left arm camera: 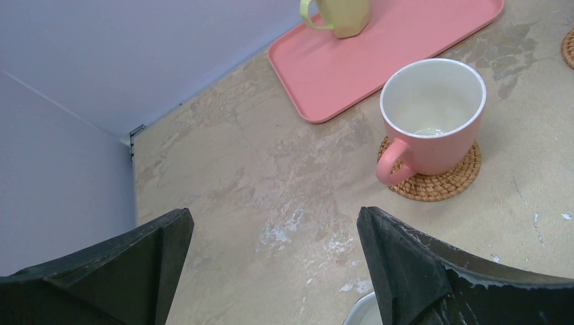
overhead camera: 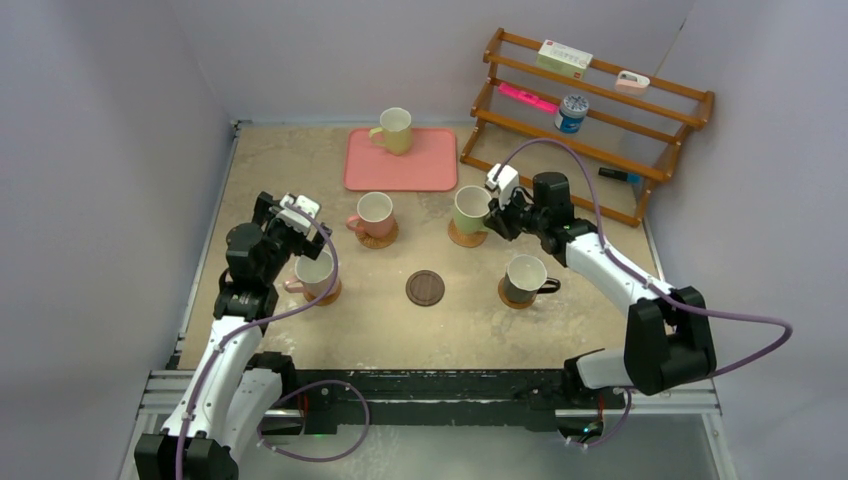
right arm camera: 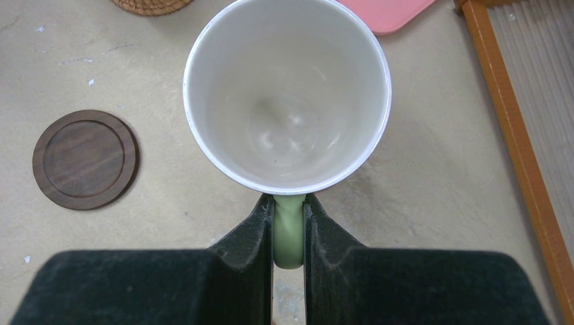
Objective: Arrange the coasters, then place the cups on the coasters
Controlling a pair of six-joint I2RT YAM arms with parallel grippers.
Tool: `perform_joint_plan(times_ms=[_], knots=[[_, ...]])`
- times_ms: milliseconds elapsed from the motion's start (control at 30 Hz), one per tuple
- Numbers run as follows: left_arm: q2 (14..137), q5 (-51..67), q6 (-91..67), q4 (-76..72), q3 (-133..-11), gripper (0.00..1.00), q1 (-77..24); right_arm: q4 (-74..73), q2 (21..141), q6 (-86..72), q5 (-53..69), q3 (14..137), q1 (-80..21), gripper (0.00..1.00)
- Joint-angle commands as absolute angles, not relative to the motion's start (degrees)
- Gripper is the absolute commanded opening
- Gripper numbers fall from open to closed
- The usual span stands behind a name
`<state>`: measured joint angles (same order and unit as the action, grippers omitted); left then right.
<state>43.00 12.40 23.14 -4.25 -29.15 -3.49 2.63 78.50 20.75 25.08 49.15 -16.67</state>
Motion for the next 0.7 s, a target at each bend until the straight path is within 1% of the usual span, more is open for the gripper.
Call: perform_joint_plan(times_ms=[0,667], knots=[[42.3,13.4,23.1,-6.7,-28.9,1.0,-3.2,10.5,78.2,21.2,26.6,50.0,-16.7,0.0],[42.4,13.7,23.2,-6.7,-28.8,1.0,-3.2,11.8,80.9,21.7,25.8,49.6,-16.7,0.0]])
